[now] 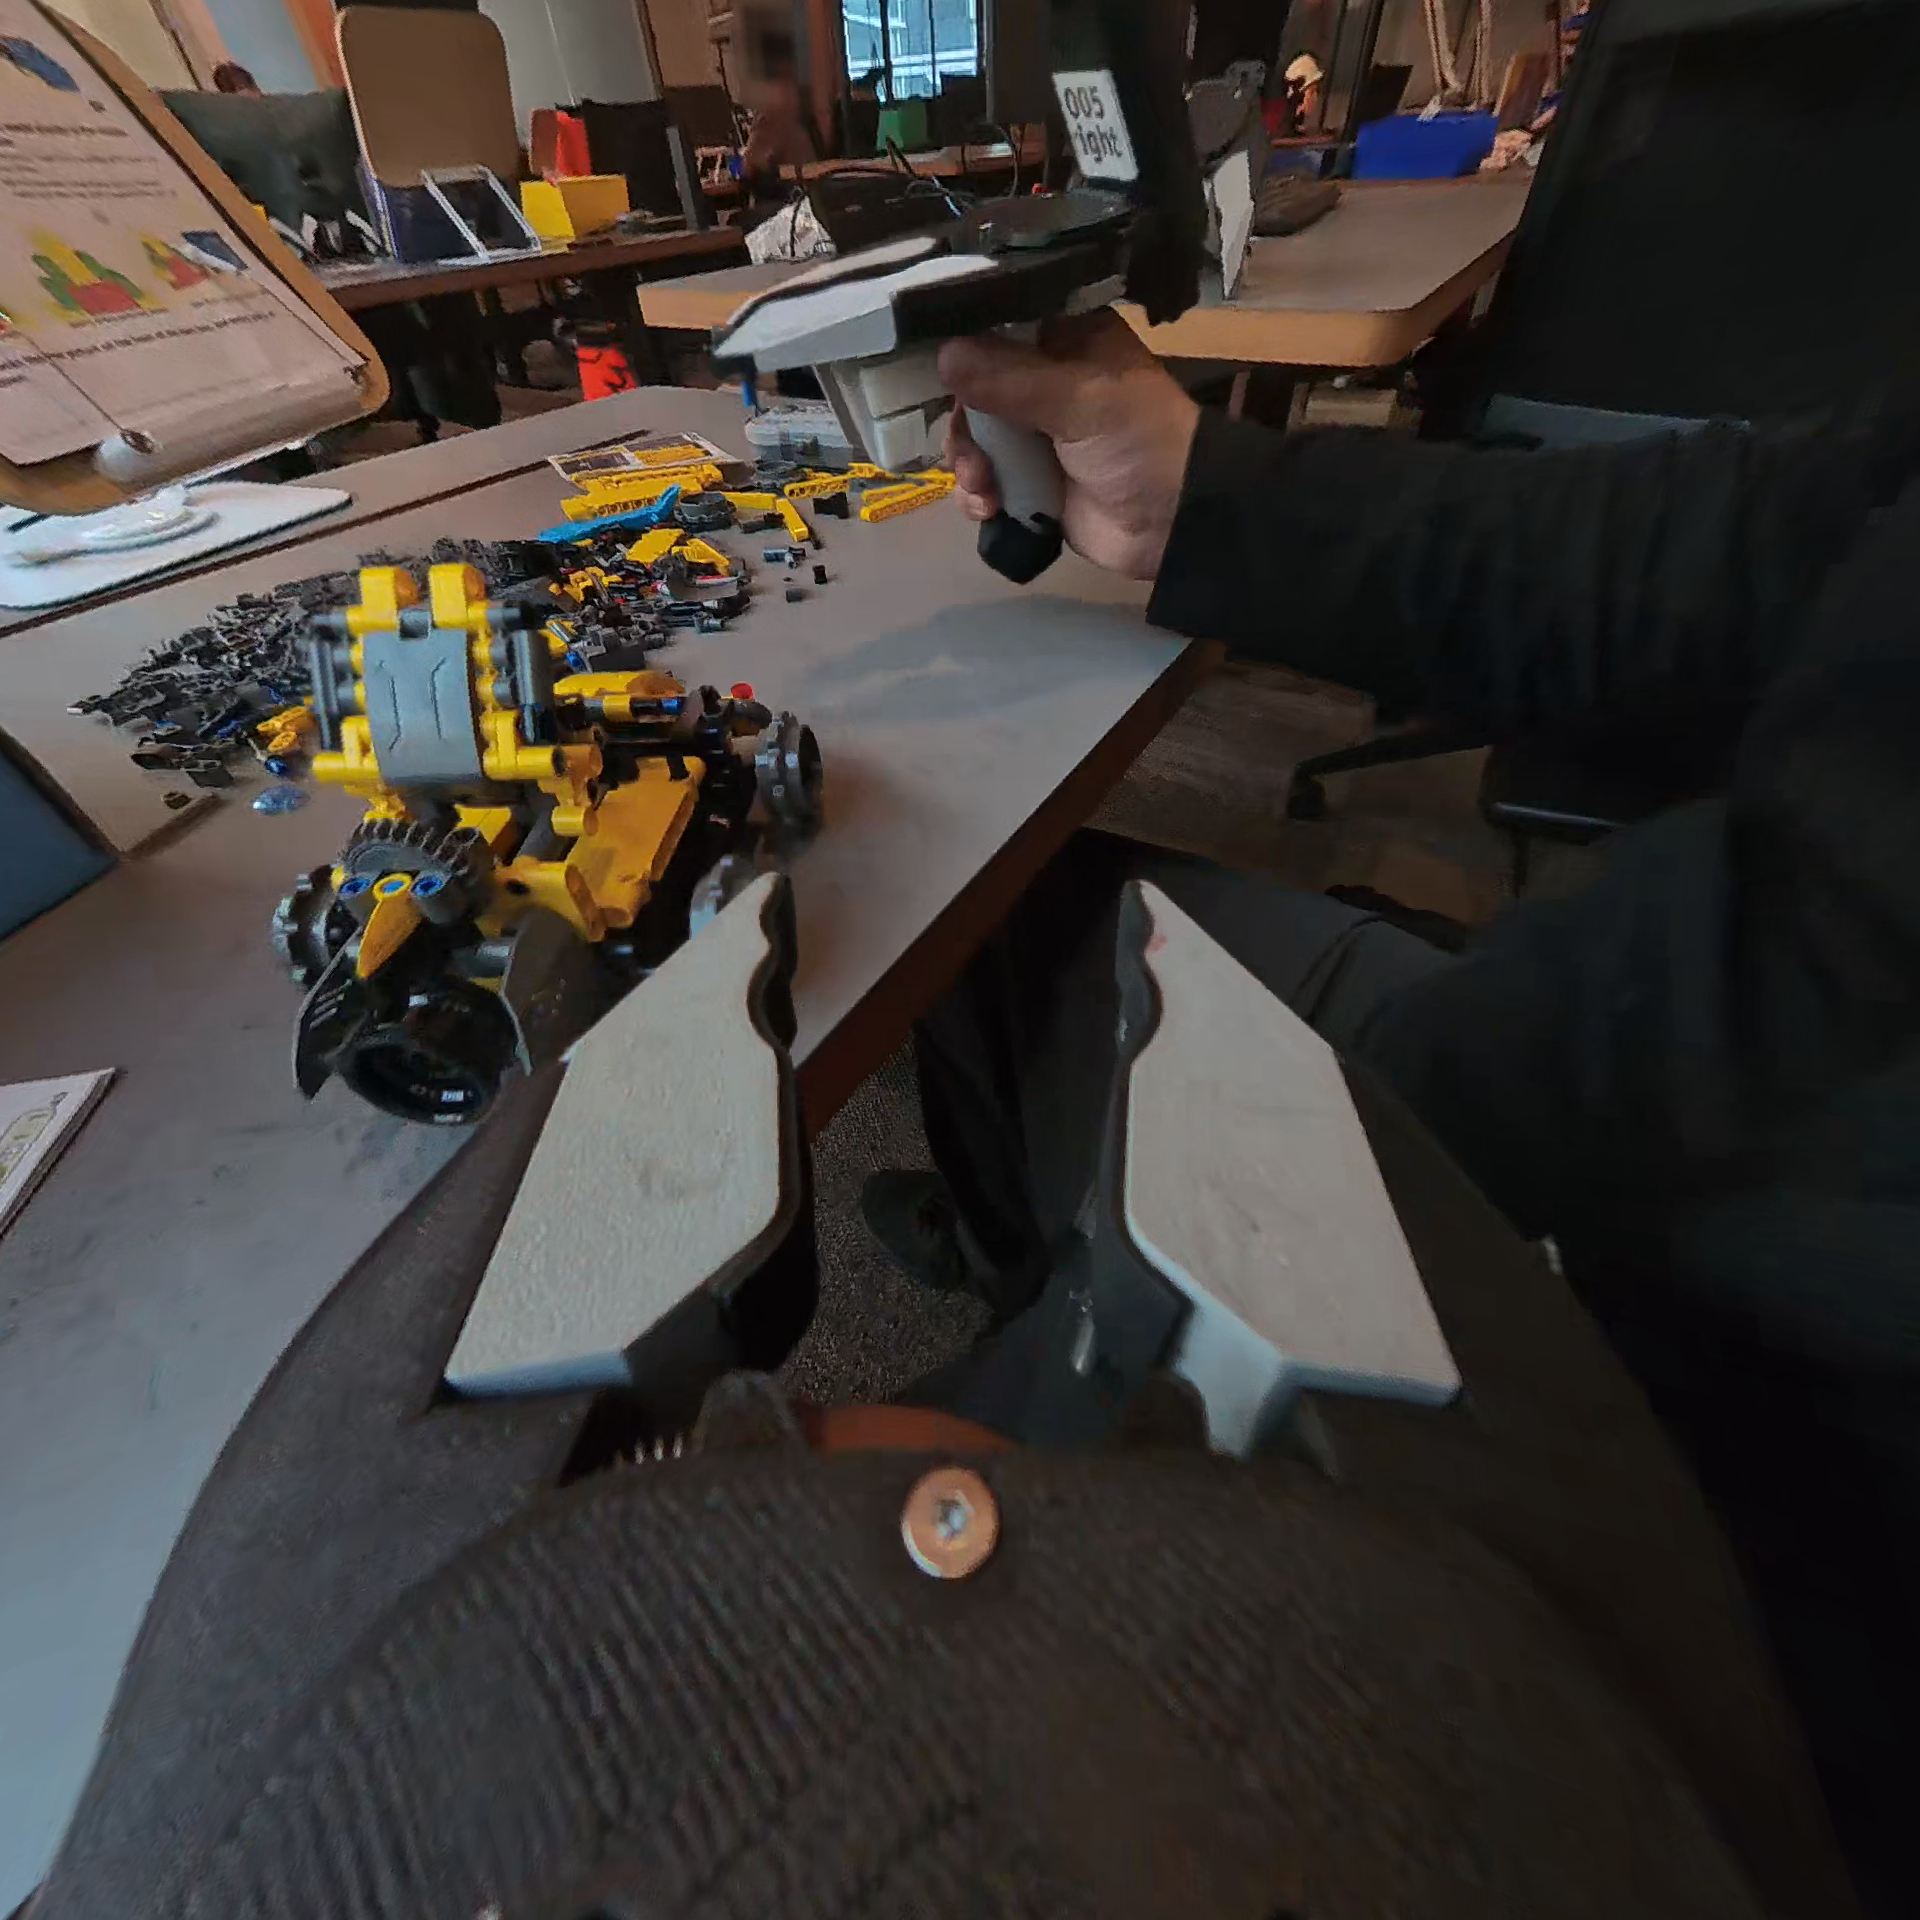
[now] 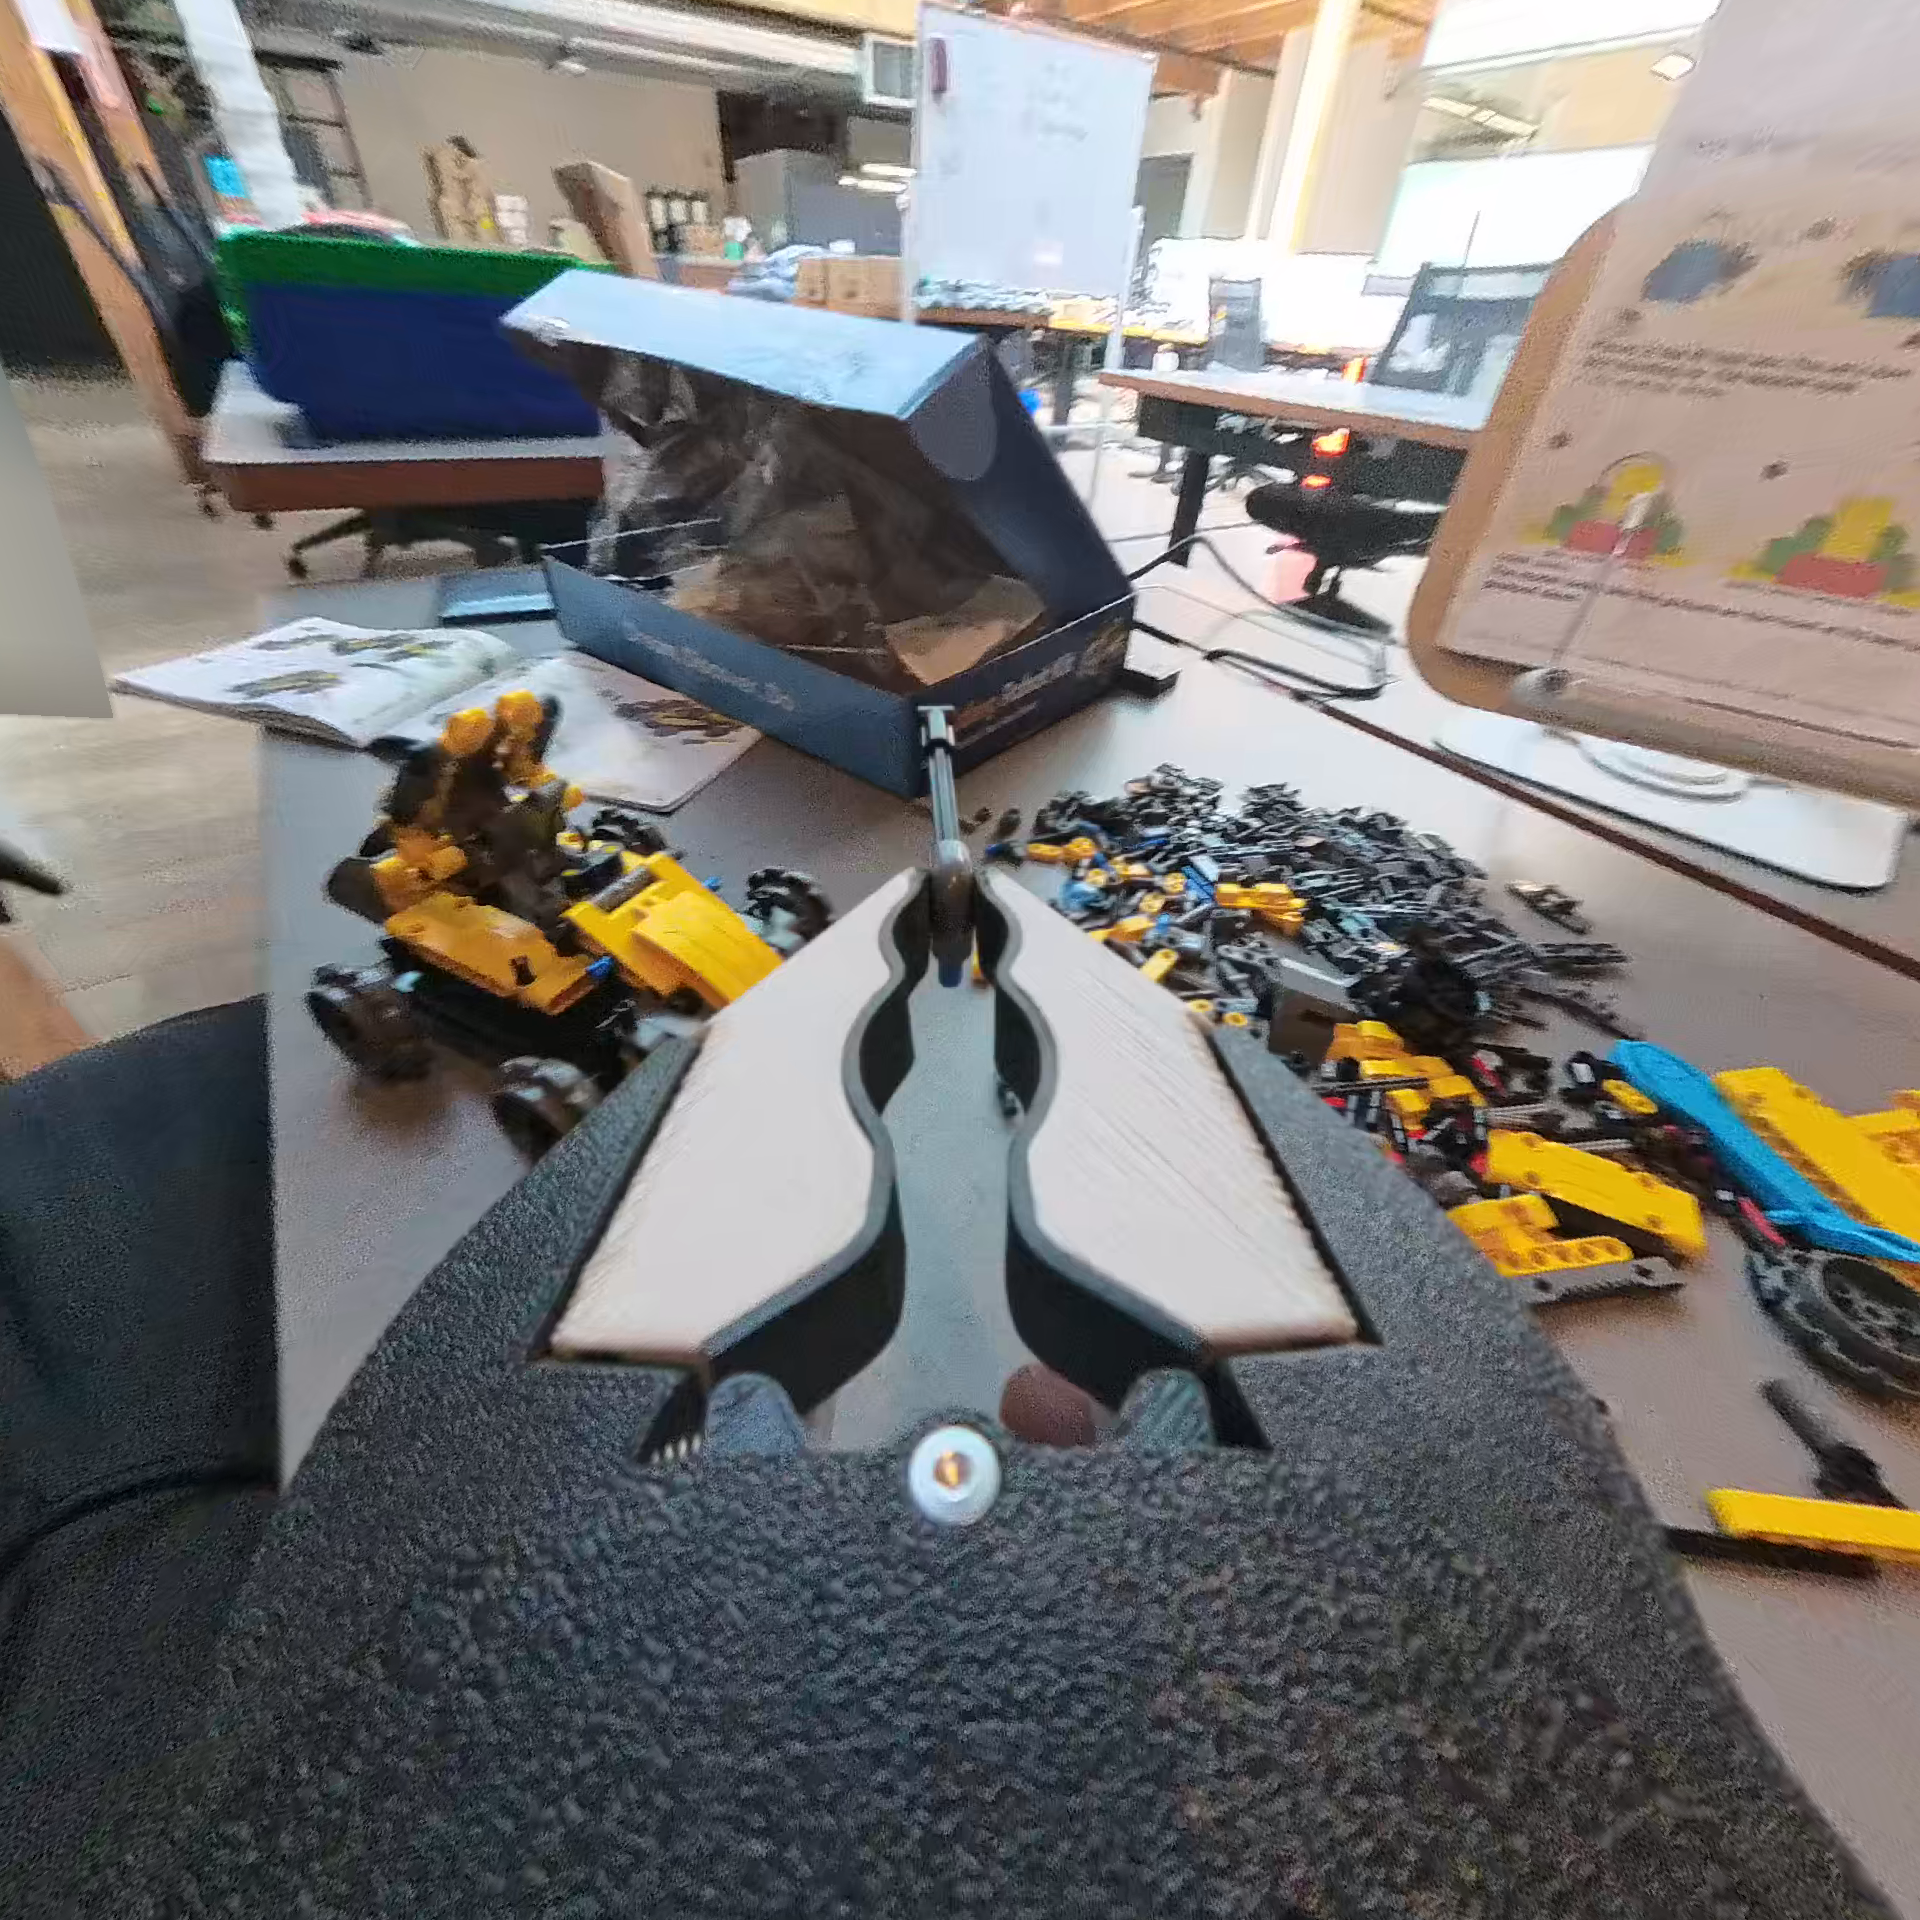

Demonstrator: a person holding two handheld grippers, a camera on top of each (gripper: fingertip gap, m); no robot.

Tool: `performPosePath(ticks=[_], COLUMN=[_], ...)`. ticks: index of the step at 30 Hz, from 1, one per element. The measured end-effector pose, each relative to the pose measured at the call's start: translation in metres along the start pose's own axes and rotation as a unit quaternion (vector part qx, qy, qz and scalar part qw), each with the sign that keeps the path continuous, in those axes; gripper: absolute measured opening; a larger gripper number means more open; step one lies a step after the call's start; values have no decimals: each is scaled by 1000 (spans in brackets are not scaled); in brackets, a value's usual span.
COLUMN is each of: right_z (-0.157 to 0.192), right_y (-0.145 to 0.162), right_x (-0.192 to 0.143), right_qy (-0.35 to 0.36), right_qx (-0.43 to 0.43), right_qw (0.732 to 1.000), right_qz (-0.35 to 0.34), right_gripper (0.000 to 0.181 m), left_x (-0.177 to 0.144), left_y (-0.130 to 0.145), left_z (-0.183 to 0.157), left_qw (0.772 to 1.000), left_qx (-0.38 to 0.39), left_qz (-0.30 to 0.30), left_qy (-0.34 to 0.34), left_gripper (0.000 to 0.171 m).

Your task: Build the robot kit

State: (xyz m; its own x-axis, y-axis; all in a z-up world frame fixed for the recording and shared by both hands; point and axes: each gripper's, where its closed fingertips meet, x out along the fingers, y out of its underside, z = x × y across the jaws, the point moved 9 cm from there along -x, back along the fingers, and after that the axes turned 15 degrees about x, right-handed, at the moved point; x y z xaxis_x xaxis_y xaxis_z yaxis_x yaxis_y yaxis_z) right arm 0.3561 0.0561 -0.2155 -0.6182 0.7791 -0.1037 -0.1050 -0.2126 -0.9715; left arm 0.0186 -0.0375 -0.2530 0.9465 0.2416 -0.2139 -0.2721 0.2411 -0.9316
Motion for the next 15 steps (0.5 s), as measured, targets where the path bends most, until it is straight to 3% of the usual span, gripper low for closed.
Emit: performPosePath(ticks=[4, 7, 15], right_z=[-18, -19, -30], right_y=[12, 13, 23], right_x=[9, 13, 22], right_qy=[133, 242, 310], right_qx=[-15, -90, -99], right_qw=[991, 966, 945], right_qz=[-24, -7, 39], right_gripper=[6, 5, 6], left_x=[-5, -7, -14], left_y=[20, 29, 44], left_z=[8, 18, 39], left_qw=[1000, 998, 993], left_qx=[-7, -18, -88], left_qz=[22, 45, 61], left_qy=[12, 28, 57], left_gripper=[54, 54, 50])
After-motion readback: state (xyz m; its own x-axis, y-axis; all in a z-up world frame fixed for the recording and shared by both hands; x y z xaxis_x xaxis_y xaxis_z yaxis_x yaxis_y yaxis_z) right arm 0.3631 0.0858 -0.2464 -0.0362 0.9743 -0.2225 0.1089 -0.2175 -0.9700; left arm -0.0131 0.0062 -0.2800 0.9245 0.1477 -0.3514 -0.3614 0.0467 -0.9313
